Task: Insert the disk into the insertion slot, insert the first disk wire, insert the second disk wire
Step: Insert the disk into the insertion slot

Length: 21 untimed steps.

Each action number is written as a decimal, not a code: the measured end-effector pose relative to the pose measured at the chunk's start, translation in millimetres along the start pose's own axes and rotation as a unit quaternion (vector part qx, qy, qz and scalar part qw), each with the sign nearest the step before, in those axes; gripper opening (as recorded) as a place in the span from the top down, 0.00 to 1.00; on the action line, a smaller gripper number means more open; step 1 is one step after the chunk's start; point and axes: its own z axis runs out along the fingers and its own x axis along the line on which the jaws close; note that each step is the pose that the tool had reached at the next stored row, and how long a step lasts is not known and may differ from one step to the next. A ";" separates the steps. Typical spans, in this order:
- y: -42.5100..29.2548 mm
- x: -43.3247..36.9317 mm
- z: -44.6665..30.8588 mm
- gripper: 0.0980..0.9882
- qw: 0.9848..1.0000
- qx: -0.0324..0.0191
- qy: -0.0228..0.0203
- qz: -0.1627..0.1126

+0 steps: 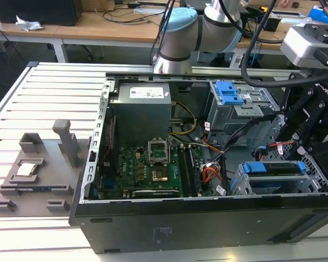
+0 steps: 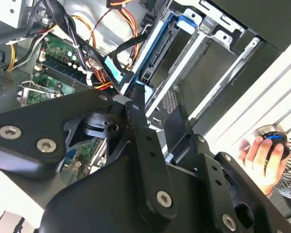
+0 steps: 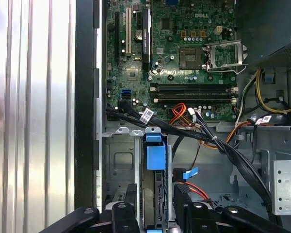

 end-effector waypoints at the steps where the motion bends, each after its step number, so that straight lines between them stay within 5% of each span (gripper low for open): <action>1: 0.0 0.0 0.0 0.62 1.000 0.000 0.000 0.000; 9: 0.0 0.0 0.3 0.98 1.000 0.000 0.000 0.000; 21: 0.0 0.0 0.7 0.99 1.000 0.000 0.000 0.000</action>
